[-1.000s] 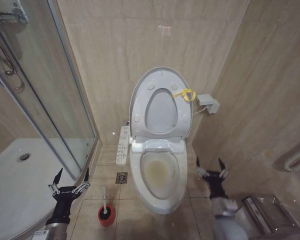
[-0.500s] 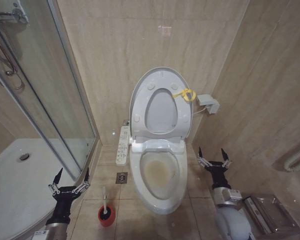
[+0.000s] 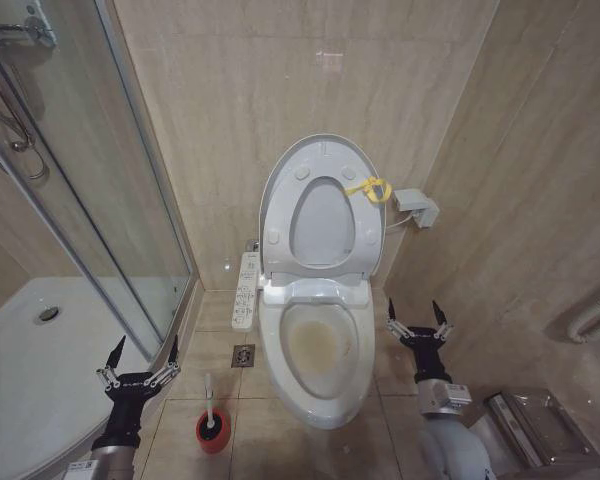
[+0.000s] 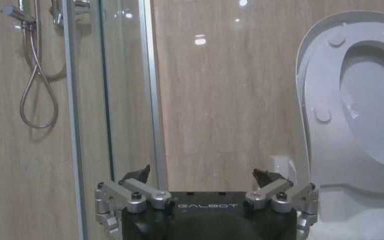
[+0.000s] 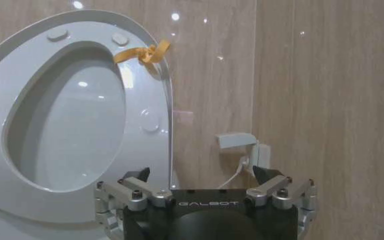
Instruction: Open the toilet lid, clean the toilet bowl with a toilet brush, close the toilet lid, and flush.
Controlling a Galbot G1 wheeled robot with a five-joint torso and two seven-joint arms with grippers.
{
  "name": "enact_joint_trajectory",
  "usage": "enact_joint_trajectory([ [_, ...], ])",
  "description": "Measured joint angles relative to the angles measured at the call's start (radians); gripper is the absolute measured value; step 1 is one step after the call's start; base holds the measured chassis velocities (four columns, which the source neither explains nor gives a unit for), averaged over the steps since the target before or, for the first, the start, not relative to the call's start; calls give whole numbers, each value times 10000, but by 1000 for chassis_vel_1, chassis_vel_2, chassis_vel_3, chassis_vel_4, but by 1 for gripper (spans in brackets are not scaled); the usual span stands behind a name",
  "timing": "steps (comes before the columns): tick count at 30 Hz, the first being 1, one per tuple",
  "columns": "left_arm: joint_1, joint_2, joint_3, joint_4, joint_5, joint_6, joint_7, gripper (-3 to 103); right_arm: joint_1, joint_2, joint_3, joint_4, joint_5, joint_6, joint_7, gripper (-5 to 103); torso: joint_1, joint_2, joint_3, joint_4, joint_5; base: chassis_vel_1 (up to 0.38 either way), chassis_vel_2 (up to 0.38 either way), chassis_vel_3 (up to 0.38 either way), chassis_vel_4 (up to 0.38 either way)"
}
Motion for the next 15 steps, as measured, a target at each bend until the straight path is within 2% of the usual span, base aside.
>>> enact_joint_trajectory([
  [8,0,0,0,0,0,0,0,100,36,31,36,-84,65,138,-52,100,-2,1,-1,1,0,-11,11,13,-6],
  [15,0,0,0,0,0,0,0,100,218,-15,210,-380,-349,441,288,100,1,0,0,-1,1,-146,47,156,-58],
])
